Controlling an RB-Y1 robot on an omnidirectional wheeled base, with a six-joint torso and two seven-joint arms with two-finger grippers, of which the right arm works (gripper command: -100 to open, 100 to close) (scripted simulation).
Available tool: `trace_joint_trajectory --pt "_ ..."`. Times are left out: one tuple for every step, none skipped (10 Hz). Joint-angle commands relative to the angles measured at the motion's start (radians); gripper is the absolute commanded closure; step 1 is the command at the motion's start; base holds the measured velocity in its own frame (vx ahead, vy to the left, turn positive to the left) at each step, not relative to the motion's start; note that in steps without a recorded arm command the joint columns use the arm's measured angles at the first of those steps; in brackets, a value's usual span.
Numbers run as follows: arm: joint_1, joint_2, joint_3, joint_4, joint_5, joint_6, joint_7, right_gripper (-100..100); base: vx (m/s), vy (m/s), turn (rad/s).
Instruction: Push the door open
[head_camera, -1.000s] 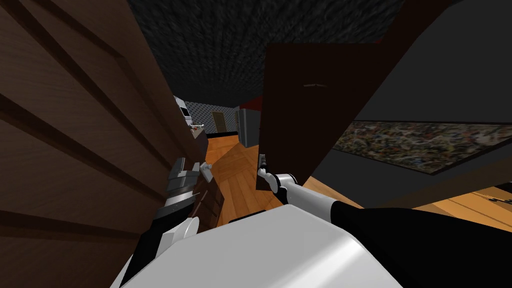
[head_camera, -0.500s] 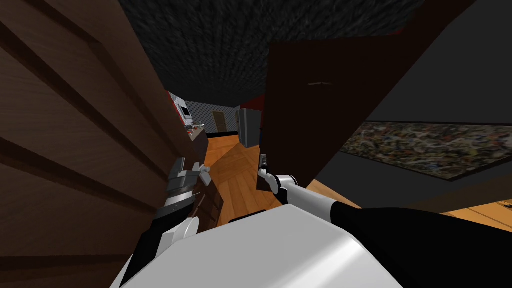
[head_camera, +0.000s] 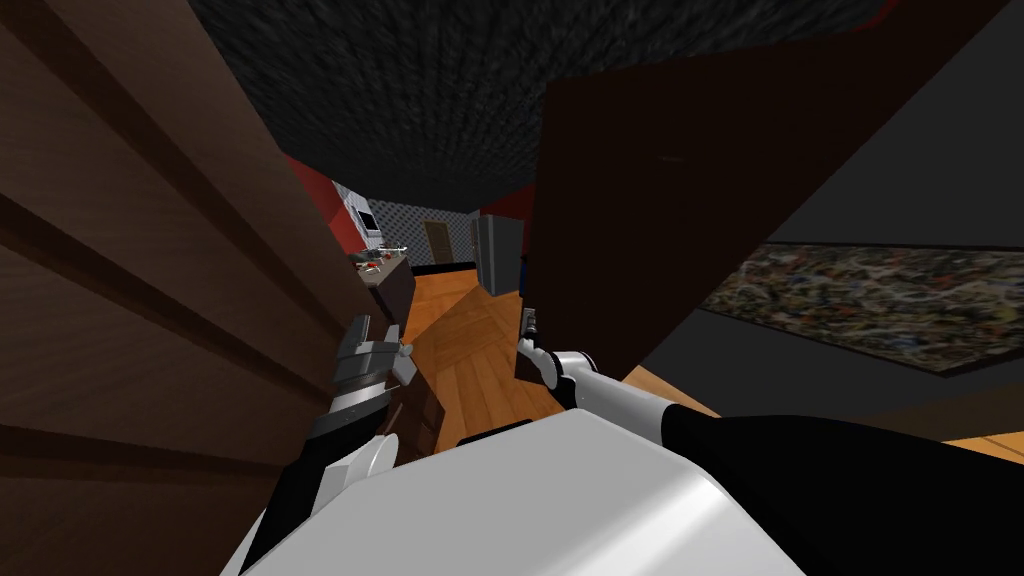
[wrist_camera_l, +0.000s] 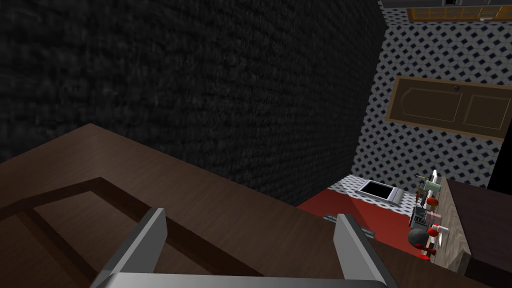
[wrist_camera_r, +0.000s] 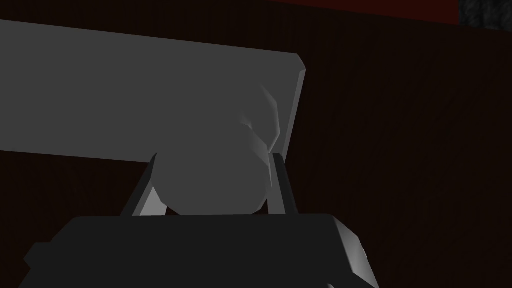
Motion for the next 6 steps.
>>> trace_joint_trajectory --pt "-0.003 -0.005 -0.009 0.009 -0.008 -0.034 0.000 100 0.129 -0.014 -0.006" --pt "0.000 -0.001 -0.012 0.007 -0.011 -0.043 0.001 100 0.136 -0.007 -0.012" --pt "0.005 0.007 -0.017 0.005 -0.016 -0.060 0.003 100 0.133 -0.011 -0.013" --pt "0.009 0.017 -0.022 0.002 -0.020 -0.077 0.005 100 0.161 -0.001 -0.014" --pt "0.009 0.017 -0.022 0.002 -0.020 -0.077 0.005 100 0.121 -0.006 -0.006" --pt "0.011 0.023 -0.024 0.001 -0.022 -0.084 0.006 100 0.075 -0.015 -0.007"
